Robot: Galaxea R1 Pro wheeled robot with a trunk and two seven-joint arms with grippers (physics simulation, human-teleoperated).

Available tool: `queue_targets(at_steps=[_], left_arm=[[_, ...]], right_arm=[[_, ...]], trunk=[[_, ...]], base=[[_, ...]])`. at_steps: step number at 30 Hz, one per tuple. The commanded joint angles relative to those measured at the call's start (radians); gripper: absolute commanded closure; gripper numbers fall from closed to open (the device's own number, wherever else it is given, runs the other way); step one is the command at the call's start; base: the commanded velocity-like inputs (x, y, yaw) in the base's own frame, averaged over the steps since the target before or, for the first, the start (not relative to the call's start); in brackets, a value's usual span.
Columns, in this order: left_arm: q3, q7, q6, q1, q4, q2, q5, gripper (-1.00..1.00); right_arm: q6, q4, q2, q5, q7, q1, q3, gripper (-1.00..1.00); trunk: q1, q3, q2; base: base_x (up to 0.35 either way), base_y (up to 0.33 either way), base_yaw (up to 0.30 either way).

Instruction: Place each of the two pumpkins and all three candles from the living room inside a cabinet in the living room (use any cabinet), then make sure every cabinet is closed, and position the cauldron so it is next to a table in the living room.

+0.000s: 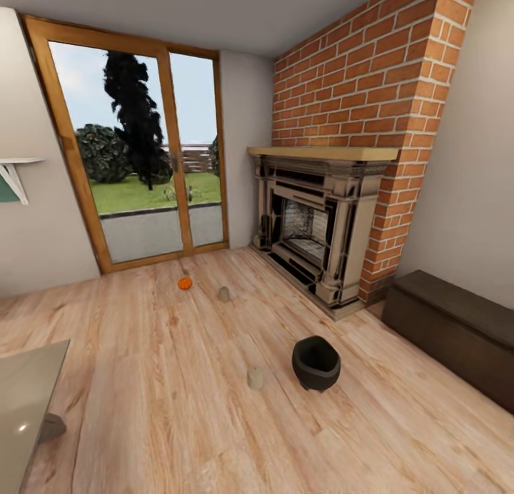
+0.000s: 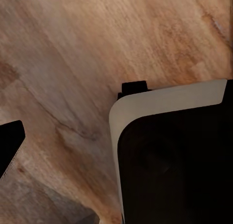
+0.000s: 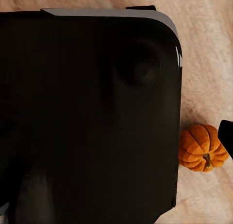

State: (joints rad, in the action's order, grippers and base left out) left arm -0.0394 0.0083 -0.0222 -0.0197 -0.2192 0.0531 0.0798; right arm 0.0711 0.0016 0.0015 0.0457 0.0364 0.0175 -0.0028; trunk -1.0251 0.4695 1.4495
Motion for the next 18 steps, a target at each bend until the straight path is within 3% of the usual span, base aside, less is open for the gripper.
queue_targets(at_steps=[1, 8, 18], left_arm=[[-0.004, 0.001, -0.002, 0.000, 0.000, 0.001, 0.009, -1.00], [-0.004, 0.001, -0.005, 0.000, 0.000, 0.001, 0.009, -1.00], [-0.004, 0.002, -0.007, 0.000, 0.000, 0.001, 0.009, -1.00]], right_arm=[[0.004, 0.002, 0.000, 0.005, 0.003, 0.001, 0.000, -1.00], [0.004, 0.002, 0.000, 0.005, 0.003, 0.001, 0.000, -1.00], [0.004, 0.002, 0.000, 0.005, 0.003, 0.001, 0.000, -1.00]], trunk=[[0.000, 0.001, 0.001], [0.000, 0.001, 0.001], [0.000, 0.001, 0.001]], base=[[0.000, 0.077, -0.293], [-0.001, 0.068, -0.293], [-0.111, 0.022, -0.293]])
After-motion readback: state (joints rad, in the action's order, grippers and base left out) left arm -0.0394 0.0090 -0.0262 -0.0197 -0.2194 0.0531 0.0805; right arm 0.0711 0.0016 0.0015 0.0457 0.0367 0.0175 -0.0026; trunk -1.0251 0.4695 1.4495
